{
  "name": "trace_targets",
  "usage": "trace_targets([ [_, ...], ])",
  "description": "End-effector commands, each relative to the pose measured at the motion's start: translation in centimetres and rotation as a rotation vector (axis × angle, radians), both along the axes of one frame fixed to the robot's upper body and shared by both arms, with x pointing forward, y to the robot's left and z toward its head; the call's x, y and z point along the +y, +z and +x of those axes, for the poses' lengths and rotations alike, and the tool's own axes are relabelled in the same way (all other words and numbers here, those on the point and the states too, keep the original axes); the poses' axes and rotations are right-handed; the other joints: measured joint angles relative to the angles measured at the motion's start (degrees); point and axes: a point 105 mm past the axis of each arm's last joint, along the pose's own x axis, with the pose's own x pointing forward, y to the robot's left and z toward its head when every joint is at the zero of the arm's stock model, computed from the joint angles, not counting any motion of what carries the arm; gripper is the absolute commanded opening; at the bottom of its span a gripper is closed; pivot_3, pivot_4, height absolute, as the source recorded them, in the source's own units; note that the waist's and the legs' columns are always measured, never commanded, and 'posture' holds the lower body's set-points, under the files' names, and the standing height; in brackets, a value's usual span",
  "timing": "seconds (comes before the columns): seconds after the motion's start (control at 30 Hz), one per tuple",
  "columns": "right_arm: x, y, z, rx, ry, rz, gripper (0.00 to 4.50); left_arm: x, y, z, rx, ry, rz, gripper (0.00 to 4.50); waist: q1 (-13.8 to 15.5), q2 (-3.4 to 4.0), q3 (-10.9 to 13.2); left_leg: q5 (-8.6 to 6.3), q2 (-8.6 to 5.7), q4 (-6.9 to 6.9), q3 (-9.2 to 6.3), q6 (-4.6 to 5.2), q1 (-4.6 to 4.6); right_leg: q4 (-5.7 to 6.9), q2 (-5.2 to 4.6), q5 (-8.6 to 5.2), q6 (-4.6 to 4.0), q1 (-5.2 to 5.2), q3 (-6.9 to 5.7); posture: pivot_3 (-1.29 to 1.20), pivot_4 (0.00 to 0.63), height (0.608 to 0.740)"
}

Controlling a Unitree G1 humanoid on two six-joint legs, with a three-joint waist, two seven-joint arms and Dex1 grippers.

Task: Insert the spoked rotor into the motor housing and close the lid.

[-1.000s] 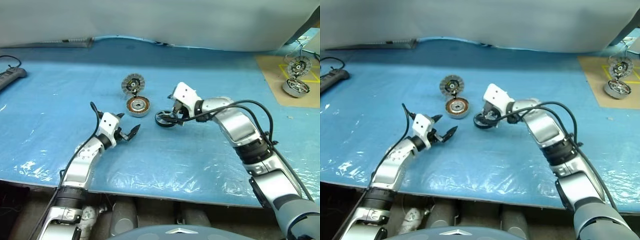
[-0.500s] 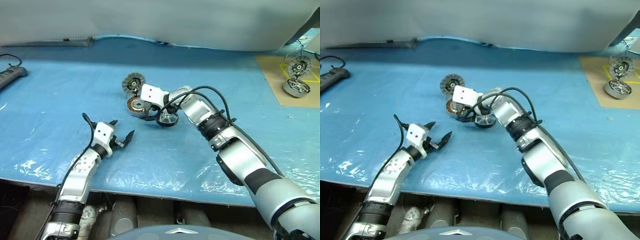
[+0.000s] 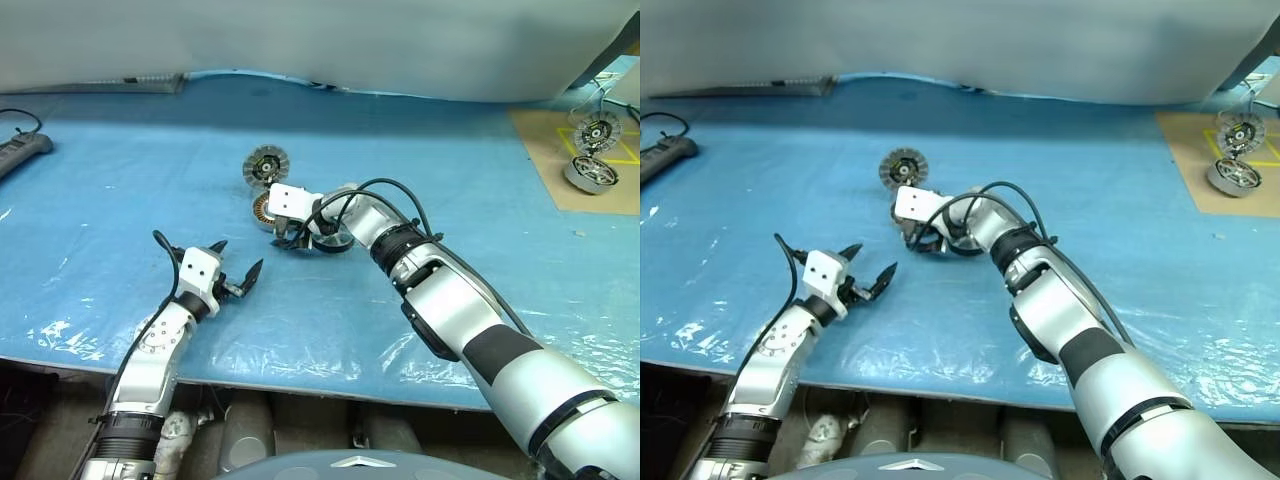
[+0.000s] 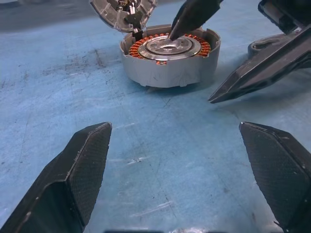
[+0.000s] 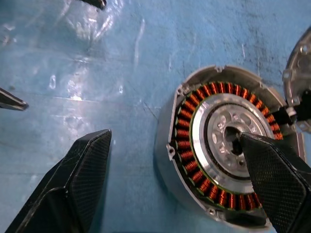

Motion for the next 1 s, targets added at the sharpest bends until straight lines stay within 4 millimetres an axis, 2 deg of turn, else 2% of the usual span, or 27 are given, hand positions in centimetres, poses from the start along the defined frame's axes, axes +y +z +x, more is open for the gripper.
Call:
trace_targets([
  [0.03,0.2,0.8,0.3,-0.028,0.004,-0.003,4.48,0.3,1.6,0.1,-0.054,0.009,0.003,4.50,-0.01,0.00,0.00,0.00,0.00,0.00,0.00,0.00,0.00,0.00,0.00,0.00,0.00,0.00,0.01,0.00,0.150,0.740],
  [0.17,-0.4,-0.5,-0.3,0.037,0.037,-0.061,4.48,0.4,1.8,0.1,-0.055,0.016,0.001,4.50,0.02,0.00,0.00,-0.01,0.01,0.01,0.01,0.02,0.02,0.01,0.00,0.00,0.00,0.01,0.01,0.00,0.150,0.740],
  [0.27,-0.6,-1.2,-0.8,0.092,0.047,-0.079,3.91,0.5,1.9,0.1,-0.057,0.026,-0.005,4.50,0.08,0.01,-0.01,-0.02,0.02,0.02,0.01,0.03,0.04,0.03,-0.01,0.00,0.00,0.04,0.01,0.00,0.150,0.740],
  [0.37,-0.8,-1.7,-1.0,0.121,0.040,-0.093,3.00,0.6,1.9,0.1,-0.057,0.030,-0.007,4.50,0.09,0.01,-0.02,-0.02,0.02,0.02,0.01,0.04,0.05,0.02,-0.02,0.00,-0.01,0.06,0.02,0.00,0.150,0.740],
  [0.47,-1.1,-2.3,-1.2,0.149,0.027,-0.101,1.88,0.5,2.0,0.2,-0.062,0.032,-0.009,4.50,0.06,0.03,-0.03,-0.02,0.02,0.02,0.01,0.05,0.09,0.03,0.00,-0.01,-0.01,0.08,0.02,0.00,0.150,0.740],
  [0.5,-1.2,-2.4,-1.3,0.160,0.025,-0.102,1.66,0.4,2.1,0.2,-0.064,0.033,-0.012,4.50,0.06,0.04,-0.03,-0.03,0.02,0.02,0.01,0.05,0.11,0.05,0.00,-0.01,-0.02,0.08,0.02,0.00,0.150,0.740],
  [0.73,-1.2,-2.9,-2.1,0.279,-0.009,-0.062,1.65,0.7,1.8,0.1,-0.060,0.033,-0.013,4.50,0.07,0.04,-0.04,-0.04,0.03,0.02,0.01,0.07,0.19,0.07,-0.01,-0.02,-0.03,0.15,0.04,0.00,0.150,0.740],
  [0.83,-1.8,-3.9,-2.7,0.280,-0.020,-0.088,1.65,1.1,1.7,0.1,-0.058,0.045,-0.005,4.50,0.12,0.02,-0.08,-0.04,0.03,0.00,0.01,0.07,0.27,0.03,0.00,-0.02,-0.03,0.26,0.03,0.00,0.150,0.740],
  [1.0,-2.2,-4.8,-5.7,0.324,-0.031,-0.064,1.65,1.0,1.9,-0.4,-0.054,0.026,-0.006,4.50,0.18,-0.01,-0.14,-0.04,0.02,-0.10,0.01,0.05,0.57,-0.09,0.00,-0.02,-0.02,0.57,0.03,0.00,0.150,0.740],
])
